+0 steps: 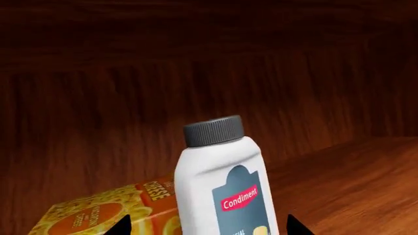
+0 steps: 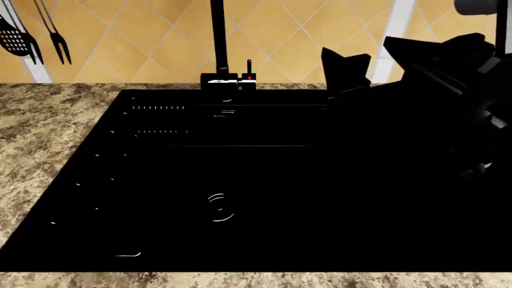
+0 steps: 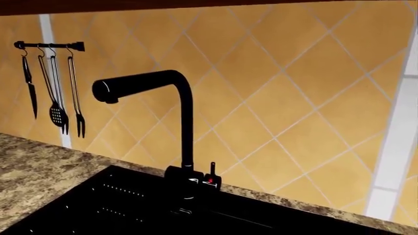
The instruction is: Pick the fish from the plate and place it on the cutting board. Then pick the condiment bottle from the cabinet and place it next to the cutting board.
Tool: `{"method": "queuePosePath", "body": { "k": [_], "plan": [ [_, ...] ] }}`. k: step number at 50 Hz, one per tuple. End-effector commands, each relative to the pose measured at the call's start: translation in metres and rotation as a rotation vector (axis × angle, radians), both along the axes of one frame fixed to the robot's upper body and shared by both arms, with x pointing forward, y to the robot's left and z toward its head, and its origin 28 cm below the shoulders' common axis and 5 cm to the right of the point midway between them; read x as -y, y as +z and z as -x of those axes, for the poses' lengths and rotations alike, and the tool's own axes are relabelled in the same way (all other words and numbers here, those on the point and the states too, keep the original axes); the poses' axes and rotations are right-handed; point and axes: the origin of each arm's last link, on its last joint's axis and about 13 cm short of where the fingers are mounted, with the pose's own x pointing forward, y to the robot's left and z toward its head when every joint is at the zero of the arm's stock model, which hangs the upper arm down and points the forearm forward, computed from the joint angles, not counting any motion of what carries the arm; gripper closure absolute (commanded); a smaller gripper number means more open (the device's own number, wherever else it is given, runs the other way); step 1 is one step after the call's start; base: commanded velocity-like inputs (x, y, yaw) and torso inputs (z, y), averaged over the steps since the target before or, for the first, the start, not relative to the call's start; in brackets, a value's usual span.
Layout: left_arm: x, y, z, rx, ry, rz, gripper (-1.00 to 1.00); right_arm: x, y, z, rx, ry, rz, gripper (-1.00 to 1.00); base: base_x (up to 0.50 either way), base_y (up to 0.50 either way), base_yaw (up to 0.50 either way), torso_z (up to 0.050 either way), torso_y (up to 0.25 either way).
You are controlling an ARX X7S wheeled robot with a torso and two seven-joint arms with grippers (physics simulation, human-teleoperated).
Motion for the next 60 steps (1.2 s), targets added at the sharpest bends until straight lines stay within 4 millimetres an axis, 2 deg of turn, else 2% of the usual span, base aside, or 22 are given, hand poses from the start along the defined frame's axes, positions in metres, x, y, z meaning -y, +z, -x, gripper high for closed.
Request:
{"method": "queuePosePath", "body": {
  "k": [1, 7, 26, 38, 48, 60],
  "plan": [
    [-0.002, -0.011, -0.010, -0.034, 0.019, 0.015, -1.00, 0.000, -0.001, -0.002, -0.010, -0.009, 0.002, -1.00, 0.00, 0.00, 0.00, 0.000, 0.000],
    [-0.005, -0.017, -0.014, -0.041, 0.058, 0.024, -1.00, 0.001, -0.001, -0.001, -0.013, -0.014, 0.005, -1.00, 0.00, 0.00, 0.00, 0.000, 0.000],
    [0.001, -0.018, -0.018, -0.008, -0.007, -0.023, -1.00, 0.000, -0.004, -0.004, -0.023, -0.025, 0.002, -1.00, 0.00, 0.00, 0.00, 0.000, -0.061],
    [0.010, -0.014, -0.019, 0.057, -0.162, 0.007, -1.00, 0.001, -0.006, -0.002, -0.031, -0.029, 0.001, -1.00, 0.00, 0.00, 0.00, 0.000, 0.000],
    [0.005, -0.016, -0.022, 0.076, -0.074, 0.025, -1.00, 0.003, -0.007, -0.002, -0.036, -0.030, 0.000, -1.00, 0.00, 0.00, 0.00, 0.000, 0.000],
    [0.006, -0.017, -0.022, 0.075, -0.072, 0.010, -1.00, 0.002, -0.008, -0.003, -0.039, -0.031, 0.000, -1.00, 0.00, 0.00, 0.00, 0.000, -0.082]
  ]
}}
